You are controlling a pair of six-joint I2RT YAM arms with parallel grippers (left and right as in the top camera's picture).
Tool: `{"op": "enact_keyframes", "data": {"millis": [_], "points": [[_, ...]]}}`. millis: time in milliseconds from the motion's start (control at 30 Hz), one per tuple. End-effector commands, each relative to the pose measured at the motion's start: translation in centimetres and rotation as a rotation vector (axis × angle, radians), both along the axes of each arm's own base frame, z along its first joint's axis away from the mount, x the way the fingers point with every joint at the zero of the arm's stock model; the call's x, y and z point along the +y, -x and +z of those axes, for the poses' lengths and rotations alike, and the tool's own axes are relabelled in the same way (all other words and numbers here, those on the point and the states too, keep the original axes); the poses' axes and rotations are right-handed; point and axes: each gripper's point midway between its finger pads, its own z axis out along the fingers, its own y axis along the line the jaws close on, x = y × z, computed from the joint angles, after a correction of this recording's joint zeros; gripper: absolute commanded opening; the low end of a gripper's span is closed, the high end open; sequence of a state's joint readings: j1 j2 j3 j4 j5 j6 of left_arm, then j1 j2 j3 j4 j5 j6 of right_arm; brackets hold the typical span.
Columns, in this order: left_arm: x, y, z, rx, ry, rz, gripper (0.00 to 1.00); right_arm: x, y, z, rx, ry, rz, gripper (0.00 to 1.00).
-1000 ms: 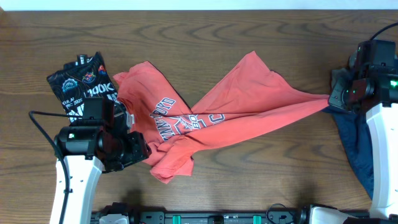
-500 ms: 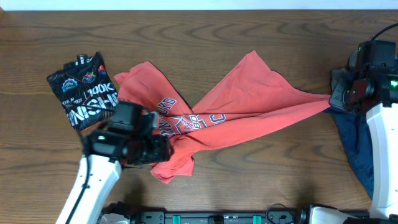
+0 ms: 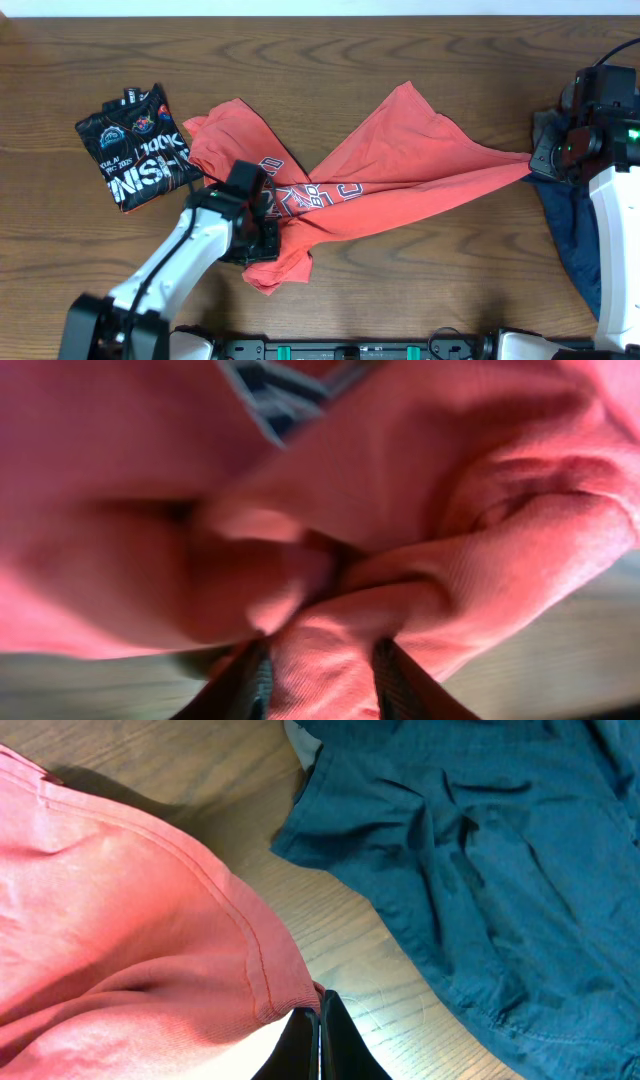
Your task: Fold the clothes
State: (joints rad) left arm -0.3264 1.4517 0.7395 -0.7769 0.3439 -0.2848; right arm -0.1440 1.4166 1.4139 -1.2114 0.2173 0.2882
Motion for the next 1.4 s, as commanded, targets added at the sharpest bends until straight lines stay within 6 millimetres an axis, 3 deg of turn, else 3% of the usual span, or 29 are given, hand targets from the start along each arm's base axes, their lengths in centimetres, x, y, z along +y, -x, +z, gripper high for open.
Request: {"op": "enact_keyframes", "data": {"millis": [0, 167, 267, 400, 500, 633, 700, 833, 1100, 1200, 1367], "points": [[-2.9, 1.9, 0.2, 0.111, 0.154, -0.012, 0.34, -0.4, 0.0, 0.0, -0.003, 0.004, -0.027, 0.01], [-3.9, 2.6, 0.3, 0.129, 0.172, -0.053, 0.35, -0.4, 0.0, 0.0, -0.003, 0.004, -0.027, 0.01], [-4.1, 2.8, 0.3, 0.129, 0.172, -0.062, 0.49, -0.4, 0.1, 0.0, -0.001, 0.004, -0.026, 0.01], [-4.2, 2.5, 0.2, 0.115, 0.177, -0.063, 0.5, -0.4, 0.1, -0.1, 0.002, 0.004, -0.027, 0.01], [-4.4, 2.0, 0.2, 0.095, 0.184, -0.065, 0.06, -0.4, 0.2, -0.2, 0.005, 0.003, -0.026, 0.01], [-4.2, 1.3, 0.5, 0.071, 0.172, -0.063, 0.06, -0.3, 0.2, -0.2, 0.008, 0.003, -0.026, 0.01], [-4.0, 0.5, 1.7, 0.051, 0.177, -0.078, 0.06, -0.3, 0.3, -0.3, 0.012, 0.001, -0.026, 0.01], [-3.2, -2.2, 6.7, -0.044, 0.19, -0.098, 0.06, 0.8, 0.3, -0.5, 0.021, -0.049, 0.032, 0.01], [1.3, -7.3, 20.6, -0.349, 0.207, 0.045, 0.06, 0.2, 0.4, -0.1, -0.001, -0.085, 0.006, 0.01], [3.2, -8.1, 24.4, -0.451, 0.203, 0.11, 0.06, -0.2, 0.3, 1.2, -0.045, -0.091, 0.009, 0.01], [5.8, -8.5, 29.7, -0.608, 0.167, 0.162, 0.06, -0.5, 0.5, 5.4, -0.144, -0.095, 0.032, 0.01]]}}
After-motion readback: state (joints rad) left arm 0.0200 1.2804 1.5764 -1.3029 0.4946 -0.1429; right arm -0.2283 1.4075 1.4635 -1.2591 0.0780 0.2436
